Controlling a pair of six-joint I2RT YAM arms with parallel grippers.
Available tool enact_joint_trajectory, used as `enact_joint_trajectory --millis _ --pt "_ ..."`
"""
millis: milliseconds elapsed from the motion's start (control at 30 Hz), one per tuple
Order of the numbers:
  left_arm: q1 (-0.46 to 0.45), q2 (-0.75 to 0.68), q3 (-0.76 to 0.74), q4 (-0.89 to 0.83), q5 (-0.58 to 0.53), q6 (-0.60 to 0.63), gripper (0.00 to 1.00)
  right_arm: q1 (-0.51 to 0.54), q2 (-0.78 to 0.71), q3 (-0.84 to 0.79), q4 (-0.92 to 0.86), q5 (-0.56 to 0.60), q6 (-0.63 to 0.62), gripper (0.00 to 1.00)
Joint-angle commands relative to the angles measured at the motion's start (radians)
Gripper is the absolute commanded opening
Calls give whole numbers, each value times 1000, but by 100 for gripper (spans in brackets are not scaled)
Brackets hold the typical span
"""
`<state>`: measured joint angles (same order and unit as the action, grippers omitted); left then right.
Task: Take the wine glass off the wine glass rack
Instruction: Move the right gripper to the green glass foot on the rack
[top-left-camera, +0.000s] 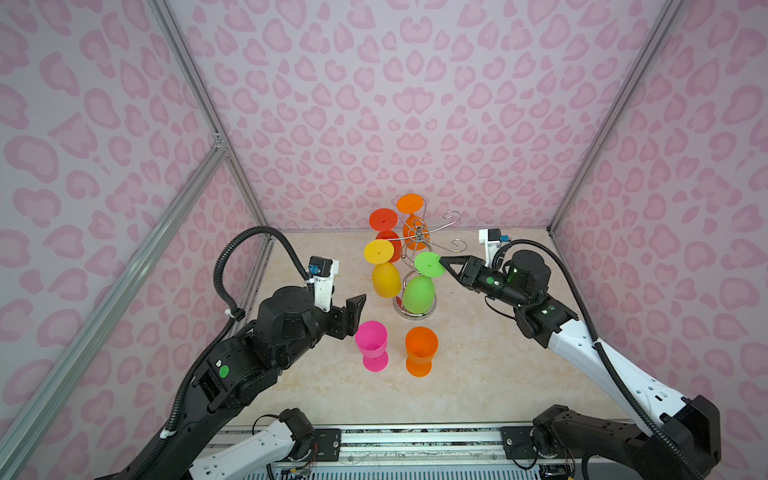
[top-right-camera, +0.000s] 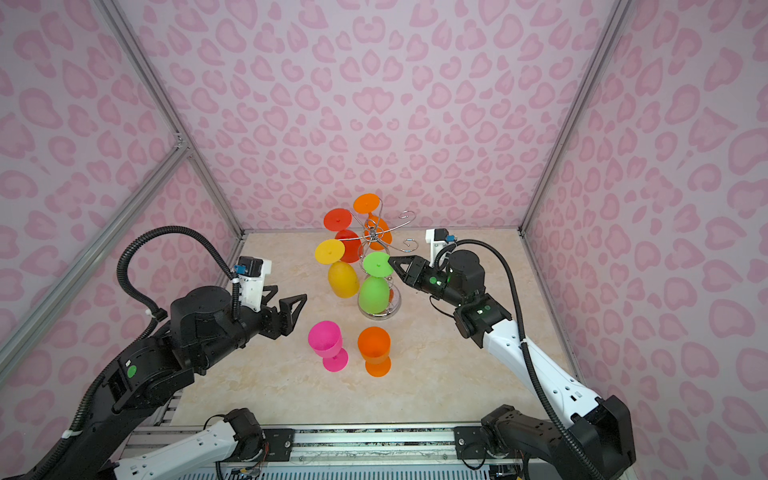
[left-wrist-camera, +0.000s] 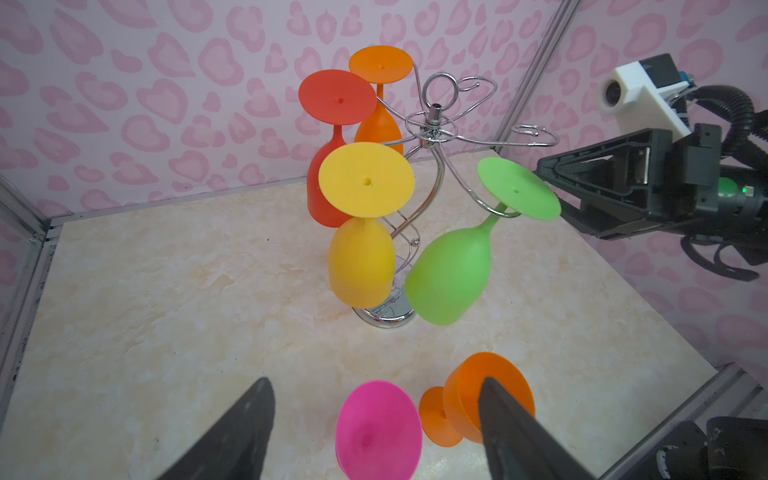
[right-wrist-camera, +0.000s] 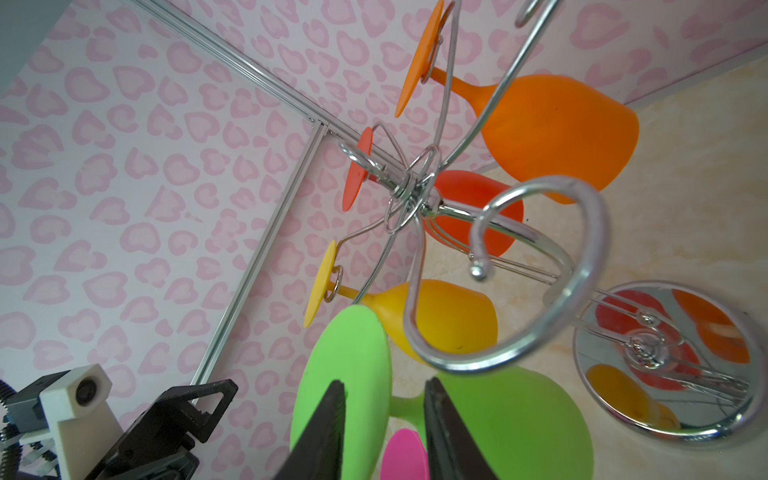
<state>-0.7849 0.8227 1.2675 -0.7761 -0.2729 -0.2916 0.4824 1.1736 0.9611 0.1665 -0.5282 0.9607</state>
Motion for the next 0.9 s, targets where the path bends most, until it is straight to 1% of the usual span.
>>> enact_joint_trajectory --millis 0,400,567,733,867 --pt "1 2 -1 43 7 9 79 3 3 6 41 -21 4 31" --pt "5 3 -5 46 19 6 78 3 26 13 56 -71 20 20" --pt "6 10 -4 50 23 6 78 4 26 16 61 -76 26 11" --pt "7 20 -2 53 29 10 78 3 20 26 52 -75 22 7" --pt "10 28 0 53 31 13 78 2 21 35 50 -82 27 6"
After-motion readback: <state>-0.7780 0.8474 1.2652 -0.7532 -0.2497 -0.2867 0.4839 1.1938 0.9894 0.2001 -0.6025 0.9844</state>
